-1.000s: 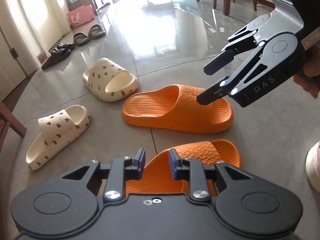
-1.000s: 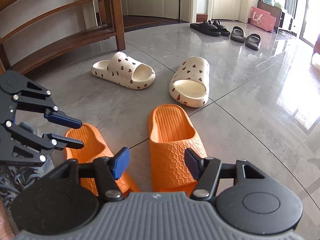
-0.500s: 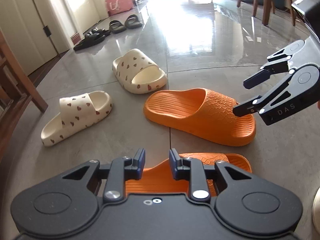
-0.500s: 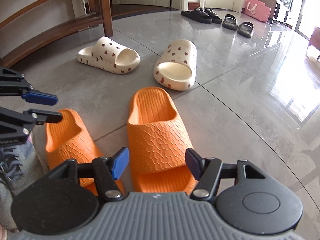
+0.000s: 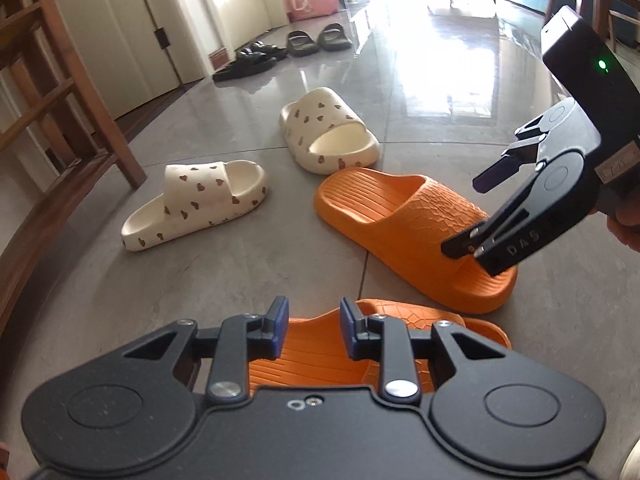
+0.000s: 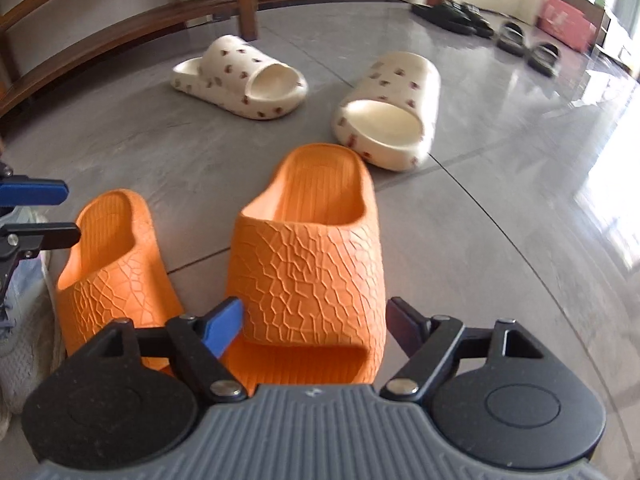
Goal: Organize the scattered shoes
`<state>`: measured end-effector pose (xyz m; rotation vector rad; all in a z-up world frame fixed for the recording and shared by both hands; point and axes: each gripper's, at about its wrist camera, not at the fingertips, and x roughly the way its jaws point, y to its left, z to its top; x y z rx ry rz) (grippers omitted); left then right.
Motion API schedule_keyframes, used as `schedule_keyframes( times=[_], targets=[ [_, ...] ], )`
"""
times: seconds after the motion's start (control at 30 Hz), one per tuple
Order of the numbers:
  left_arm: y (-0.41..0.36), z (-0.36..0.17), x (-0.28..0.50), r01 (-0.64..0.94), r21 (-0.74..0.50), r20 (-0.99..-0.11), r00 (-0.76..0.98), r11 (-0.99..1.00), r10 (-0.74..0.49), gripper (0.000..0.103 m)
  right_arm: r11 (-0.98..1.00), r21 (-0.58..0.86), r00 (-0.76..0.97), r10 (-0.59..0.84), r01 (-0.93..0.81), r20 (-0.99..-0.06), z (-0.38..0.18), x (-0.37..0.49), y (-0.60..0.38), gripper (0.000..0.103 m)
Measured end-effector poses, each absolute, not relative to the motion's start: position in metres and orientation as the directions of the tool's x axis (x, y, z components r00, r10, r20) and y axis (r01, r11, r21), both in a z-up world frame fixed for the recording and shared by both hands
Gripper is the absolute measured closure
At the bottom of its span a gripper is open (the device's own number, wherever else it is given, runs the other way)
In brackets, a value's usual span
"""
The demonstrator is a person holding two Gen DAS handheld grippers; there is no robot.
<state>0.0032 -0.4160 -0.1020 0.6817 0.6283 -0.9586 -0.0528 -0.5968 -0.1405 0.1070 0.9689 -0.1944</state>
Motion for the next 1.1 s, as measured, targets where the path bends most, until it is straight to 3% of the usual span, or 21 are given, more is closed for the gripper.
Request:
schedule_keyframes(
  times=[0.17, 0.33, 0.47, 0.53, 0.63, 0.73, 0.83, 1.1],
  targets=[
    [-0.417, -0.102, -0.001, 0.845, 0.210, -0.725, 0.472, 0.492, -0.502, 0.076, 0.992, 0.047, 0.625, -0.039, 0.119, -0.780, -0.118, -0.053, -0.613, 0.022],
    [-0.426, -0.102, -0.008, 0.768, 0.174, -0.685, 0.544, 0.617, -0.485, 0.076, 0.976, 0.068, 0.608, -0.073, 0.206, -0.791, -0.121, -0.032, -0.646, 0.022],
    [-0.424, -0.102, -0.006, 0.666, 0.126, -0.662, 0.609, 0.735, -0.438, 0.076, 0.948, 0.234, 0.595, 0.062, 0.217, -0.802, -0.135, -0.015, -0.660, 0.022],
    [-0.419, -0.104, -0.004, 0.640, 0.123, -0.662, 0.623, 0.759, -0.417, 0.076, 0.955, 0.234, 0.583, 0.088, 0.181, -0.808, -0.141, -0.004, -0.645, 0.008],
    [-0.413, -0.109, 0.005, 0.607, 0.126, -0.665, 0.639, 0.785, -0.387, 0.076, 0.989, 0.138, 0.571, 0.083, 0.054, -0.817, -0.142, 0.006, -0.614, 0.006],
    [-0.407, -0.103, 0.019, 0.558, 0.124, -0.650, 0.670, 0.820, -0.358, 0.077, 0.976, 0.206, 0.570, 0.211, -0.075, -0.794, -0.136, 0.017, -0.591, 0.009],
    [-0.405, -0.094, 0.034, 0.515, 0.111, -0.629, 0.699, 0.850, -0.341, 0.077, 0.993, 0.087, 0.607, 0.116, -0.078, -0.786, -0.126, 0.020, -0.585, 0.009],
    [-0.413, -0.082, 0.056, 0.445, 0.034, -0.611, 0.717, 0.895, -0.334, 0.078, 0.981, 0.040, 0.667, -0.100, 0.190, -0.739, -0.105, 0.031, -0.646, 0.009]
  ],
)
